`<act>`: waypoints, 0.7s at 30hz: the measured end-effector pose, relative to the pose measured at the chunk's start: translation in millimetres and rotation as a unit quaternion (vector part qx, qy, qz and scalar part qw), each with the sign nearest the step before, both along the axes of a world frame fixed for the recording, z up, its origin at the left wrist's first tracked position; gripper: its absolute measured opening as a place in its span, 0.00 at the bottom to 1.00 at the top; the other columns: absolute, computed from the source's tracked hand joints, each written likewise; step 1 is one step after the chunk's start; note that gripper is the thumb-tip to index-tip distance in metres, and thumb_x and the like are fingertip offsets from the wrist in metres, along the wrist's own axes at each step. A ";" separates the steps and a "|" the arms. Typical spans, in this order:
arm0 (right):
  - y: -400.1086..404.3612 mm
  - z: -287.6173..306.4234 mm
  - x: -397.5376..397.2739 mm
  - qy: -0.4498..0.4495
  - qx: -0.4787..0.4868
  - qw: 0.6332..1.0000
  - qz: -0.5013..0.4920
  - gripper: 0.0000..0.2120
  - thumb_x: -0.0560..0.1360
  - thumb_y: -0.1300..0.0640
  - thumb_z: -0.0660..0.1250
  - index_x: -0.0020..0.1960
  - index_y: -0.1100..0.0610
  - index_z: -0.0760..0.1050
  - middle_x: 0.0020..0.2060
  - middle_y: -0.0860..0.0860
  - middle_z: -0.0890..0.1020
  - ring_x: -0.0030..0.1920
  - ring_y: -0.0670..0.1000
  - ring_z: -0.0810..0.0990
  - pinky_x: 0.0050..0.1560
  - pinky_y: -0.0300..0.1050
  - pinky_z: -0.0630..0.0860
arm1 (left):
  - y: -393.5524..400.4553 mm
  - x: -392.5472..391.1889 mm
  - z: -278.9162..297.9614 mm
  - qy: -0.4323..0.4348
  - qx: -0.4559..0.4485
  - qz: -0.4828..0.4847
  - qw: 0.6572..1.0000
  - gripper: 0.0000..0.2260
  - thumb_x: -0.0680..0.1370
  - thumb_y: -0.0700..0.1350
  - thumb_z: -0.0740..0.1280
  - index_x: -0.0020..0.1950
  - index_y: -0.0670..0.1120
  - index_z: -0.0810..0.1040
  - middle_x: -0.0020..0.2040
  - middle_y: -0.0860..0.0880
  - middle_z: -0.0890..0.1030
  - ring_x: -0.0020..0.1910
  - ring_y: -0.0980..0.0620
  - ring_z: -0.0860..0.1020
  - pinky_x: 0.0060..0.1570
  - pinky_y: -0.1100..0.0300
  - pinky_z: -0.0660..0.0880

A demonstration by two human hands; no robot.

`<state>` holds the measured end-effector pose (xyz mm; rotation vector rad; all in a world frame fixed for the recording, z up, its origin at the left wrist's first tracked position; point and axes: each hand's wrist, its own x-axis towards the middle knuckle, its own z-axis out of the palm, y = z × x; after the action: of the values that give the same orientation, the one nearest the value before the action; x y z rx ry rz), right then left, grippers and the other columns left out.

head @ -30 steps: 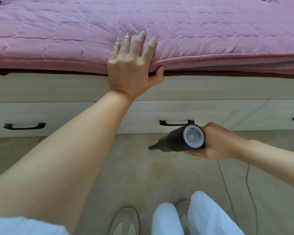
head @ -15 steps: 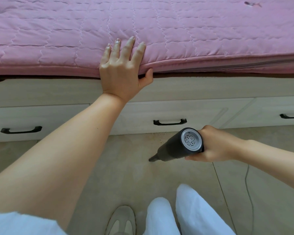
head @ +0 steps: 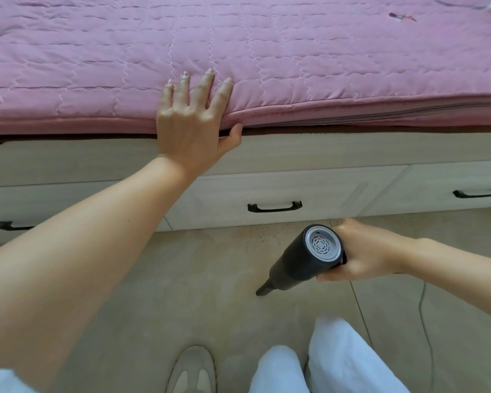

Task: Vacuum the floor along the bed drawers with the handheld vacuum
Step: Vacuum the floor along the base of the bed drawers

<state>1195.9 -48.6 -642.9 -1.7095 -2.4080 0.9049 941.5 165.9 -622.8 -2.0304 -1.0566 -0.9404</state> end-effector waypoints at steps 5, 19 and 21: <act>1.4 0.6 5.1 -0.010 0.016 1.000 -0.011 0.11 0.65 0.41 0.71 0.38 0.38 0.68 0.31 0.37 0.78 0.35 0.40 0.77 0.33 0.37 0.72 | -3.3 8.0 6.4 0.014 0.000 -0.035 0.999 0.24 0.78 0.58 0.61 0.69 0.47 0.78 0.66 0.41 0.80 0.60 0.30 0.79 0.59 0.35 0.76; 33.4 -21.2 13.1 -0.037 0.079 0.996 -0.033 0.16 0.65 0.34 0.65 0.45 0.44 0.73 0.33 0.40 0.79 0.34 0.45 0.75 0.37 0.44 0.75 | -7.8 47.1 11.4 0.018 -0.015 -0.059 0.998 0.25 0.77 0.59 0.61 0.69 0.48 0.80 0.66 0.41 0.80 0.61 0.31 0.79 0.60 0.37 0.76; 38.4 -24.6 13.3 -0.046 0.088 0.995 -0.021 0.18 0.66 0.34 0.65 0.48 0.45 0.73 0.34 0.42 0.79 0.35 0.47 0.76 0.36 0.42 0.73 | -7.3 47.0 10.7 0.019 -0.016 -0.059 0.998 0.25 0.77 0.59 0.61 0.69 0.48 0.80 0.66 0.41 0.80 0.61 0.31 0.79 0.60 0.37 0.76</act>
<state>1209.2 -10.2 -667.5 -1.7641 -2.4142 0.6009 988.5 158.6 -612.1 -2.1468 -0.9461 -0.9471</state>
